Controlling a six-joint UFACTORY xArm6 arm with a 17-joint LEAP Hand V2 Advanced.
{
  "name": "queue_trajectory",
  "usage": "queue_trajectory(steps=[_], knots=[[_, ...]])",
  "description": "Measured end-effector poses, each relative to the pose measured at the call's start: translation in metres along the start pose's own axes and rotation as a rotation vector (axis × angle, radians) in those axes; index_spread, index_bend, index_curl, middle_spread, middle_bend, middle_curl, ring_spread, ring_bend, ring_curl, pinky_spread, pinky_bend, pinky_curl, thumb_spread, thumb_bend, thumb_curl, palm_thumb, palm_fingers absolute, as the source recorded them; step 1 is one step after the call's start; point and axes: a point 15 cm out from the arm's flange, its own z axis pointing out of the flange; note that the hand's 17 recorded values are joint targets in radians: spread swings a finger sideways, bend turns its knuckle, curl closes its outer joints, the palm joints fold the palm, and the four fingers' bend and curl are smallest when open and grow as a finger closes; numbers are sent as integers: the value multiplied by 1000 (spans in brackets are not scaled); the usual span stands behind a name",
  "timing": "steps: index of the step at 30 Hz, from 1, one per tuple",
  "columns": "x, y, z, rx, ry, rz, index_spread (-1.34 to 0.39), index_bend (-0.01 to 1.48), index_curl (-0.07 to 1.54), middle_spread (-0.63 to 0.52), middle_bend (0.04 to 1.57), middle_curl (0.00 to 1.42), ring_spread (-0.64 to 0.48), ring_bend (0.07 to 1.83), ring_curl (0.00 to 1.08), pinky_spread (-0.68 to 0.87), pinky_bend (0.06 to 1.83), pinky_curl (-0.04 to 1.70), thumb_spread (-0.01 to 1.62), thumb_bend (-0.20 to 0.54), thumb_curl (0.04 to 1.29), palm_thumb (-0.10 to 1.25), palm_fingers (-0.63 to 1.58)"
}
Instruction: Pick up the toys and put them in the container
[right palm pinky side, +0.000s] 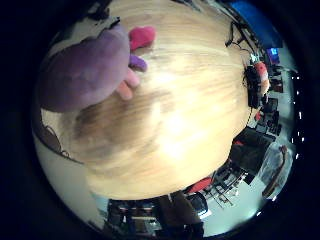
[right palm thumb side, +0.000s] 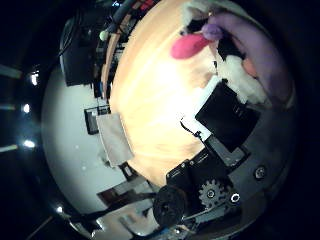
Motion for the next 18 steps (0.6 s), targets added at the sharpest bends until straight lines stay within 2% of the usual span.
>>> queue_trajectory(steps=[8,18], knots=[[-15,-7,-46,108,23,-39,-555,970,999,-519,1063,966,-344,1375,710,-212,1639,496,1060,69,801,1112,980],[-99,6,-117,204,-28,-158,-483,1056,1093,-468,1139,1097,-324,1426,819,-182,1674,564,1054,53,902,1098,906]])
